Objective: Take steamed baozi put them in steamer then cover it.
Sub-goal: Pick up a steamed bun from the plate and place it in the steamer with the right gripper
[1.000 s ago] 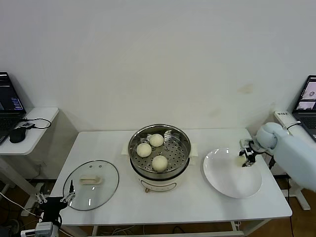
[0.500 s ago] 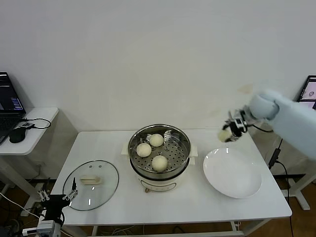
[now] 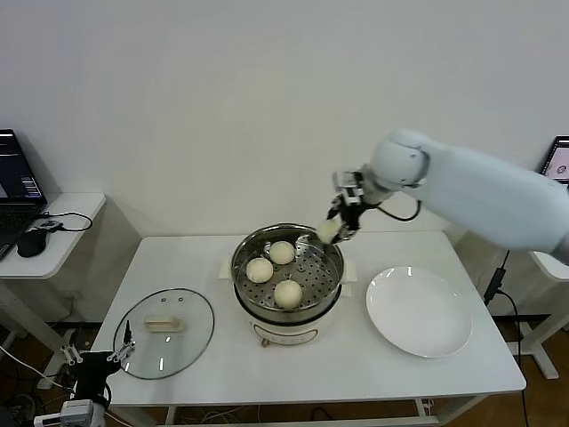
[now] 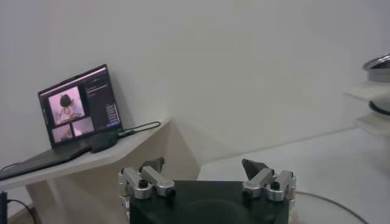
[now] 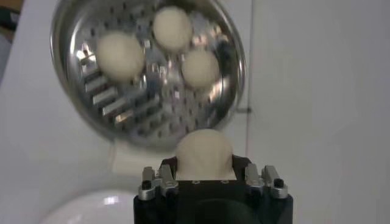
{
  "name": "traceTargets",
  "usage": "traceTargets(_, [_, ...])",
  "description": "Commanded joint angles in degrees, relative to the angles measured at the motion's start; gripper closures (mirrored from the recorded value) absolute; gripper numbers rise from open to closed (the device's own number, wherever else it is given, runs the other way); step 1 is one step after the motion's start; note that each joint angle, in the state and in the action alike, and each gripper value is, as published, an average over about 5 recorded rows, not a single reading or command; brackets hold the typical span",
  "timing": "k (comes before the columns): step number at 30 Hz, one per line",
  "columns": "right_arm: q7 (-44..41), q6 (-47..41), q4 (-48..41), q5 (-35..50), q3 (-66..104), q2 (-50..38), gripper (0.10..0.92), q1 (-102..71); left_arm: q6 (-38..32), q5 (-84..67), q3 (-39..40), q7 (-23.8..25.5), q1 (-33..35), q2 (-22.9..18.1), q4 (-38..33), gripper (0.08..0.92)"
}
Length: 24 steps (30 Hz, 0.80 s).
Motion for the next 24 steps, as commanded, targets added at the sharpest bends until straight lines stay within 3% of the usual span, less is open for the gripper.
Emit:
traceTargets(1, [3.0,-5.8,-3.6,2.3,-3.4,10.5,0.448,-3.9,0.0,-0.3,-1.3,0.0,0.8,-0.1,-0.3,0.177])
traceTargets(21, [5.1,-7.9,-4.7,-1.0,-2.2,8.6,0.446,-9.3,-0.2,-0.2,-0.9,-0.1,0.4,-0.6,-0.1,0.177])
traceTargets(24, [5.3,-7.9,-3.8,-0.8,-0.9,7.8,0.409,-9.1,-0.1,-0.2,-0.8,-0.1,0.1,-0.6,-0.1,0.177])
